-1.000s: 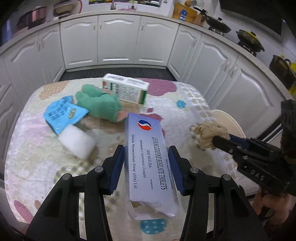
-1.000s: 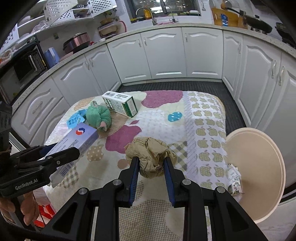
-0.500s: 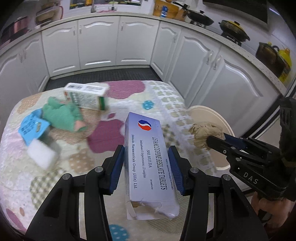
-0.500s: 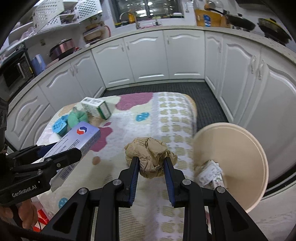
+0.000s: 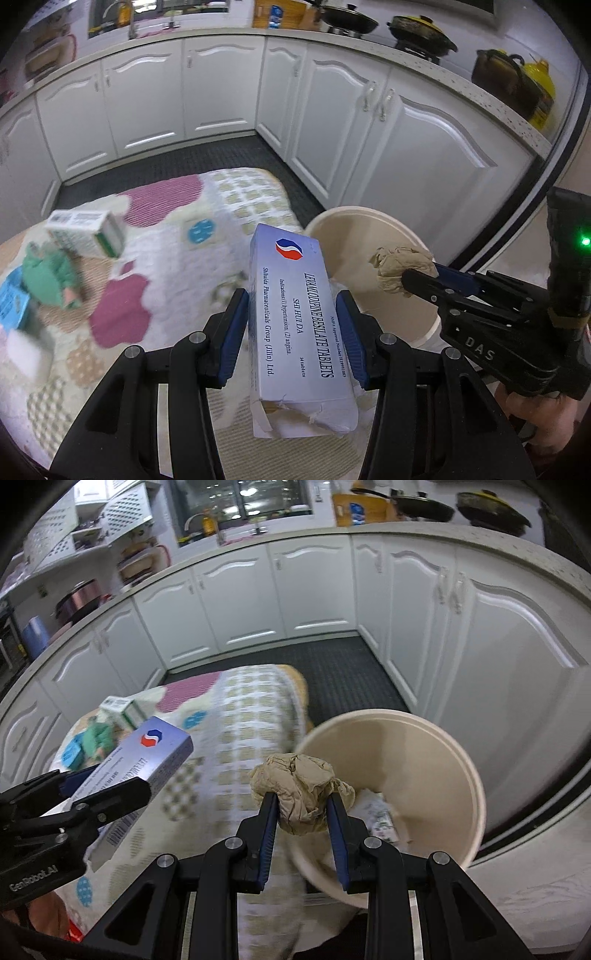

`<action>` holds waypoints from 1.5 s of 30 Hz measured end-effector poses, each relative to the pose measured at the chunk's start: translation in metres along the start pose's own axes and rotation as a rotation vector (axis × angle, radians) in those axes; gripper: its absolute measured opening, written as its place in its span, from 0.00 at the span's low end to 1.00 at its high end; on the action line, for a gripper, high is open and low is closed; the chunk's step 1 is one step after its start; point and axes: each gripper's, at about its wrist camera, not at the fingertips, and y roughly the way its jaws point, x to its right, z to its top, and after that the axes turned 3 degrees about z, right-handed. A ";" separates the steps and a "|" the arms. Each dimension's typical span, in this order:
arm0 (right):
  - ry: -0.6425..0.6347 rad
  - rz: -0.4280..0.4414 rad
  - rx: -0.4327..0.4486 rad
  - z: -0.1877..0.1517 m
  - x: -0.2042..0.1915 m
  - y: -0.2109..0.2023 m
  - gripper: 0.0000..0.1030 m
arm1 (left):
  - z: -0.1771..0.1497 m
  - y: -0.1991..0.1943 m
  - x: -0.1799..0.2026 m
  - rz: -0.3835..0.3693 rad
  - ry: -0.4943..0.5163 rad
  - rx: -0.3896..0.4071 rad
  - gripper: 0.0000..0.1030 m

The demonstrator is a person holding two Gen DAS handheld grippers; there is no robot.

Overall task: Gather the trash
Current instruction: 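Carry the medicine box and brown paper to the beige bin with both tools, then open both tools over the bin, dropping box and paper inside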

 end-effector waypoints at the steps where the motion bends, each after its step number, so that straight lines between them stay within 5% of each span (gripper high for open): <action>1: 0.004 -0.012 -0.001 0.000 0.004 0.001 0.25 | 0.001 0.002 0.004 -0.003 0.006 -0.001 0.45; 26: 0.111 -0.235 -0.087 -0.013 0.112 0.035 0.25 | 0.025 0.105 0.081 0.044 0.117 -0.107 0.45; 45: 0.113 -0.271 -0.153 -0.012 0.122 0.074 0.25 | 0.021 0.144 0.088 0.057 0.089 -0.175 0.47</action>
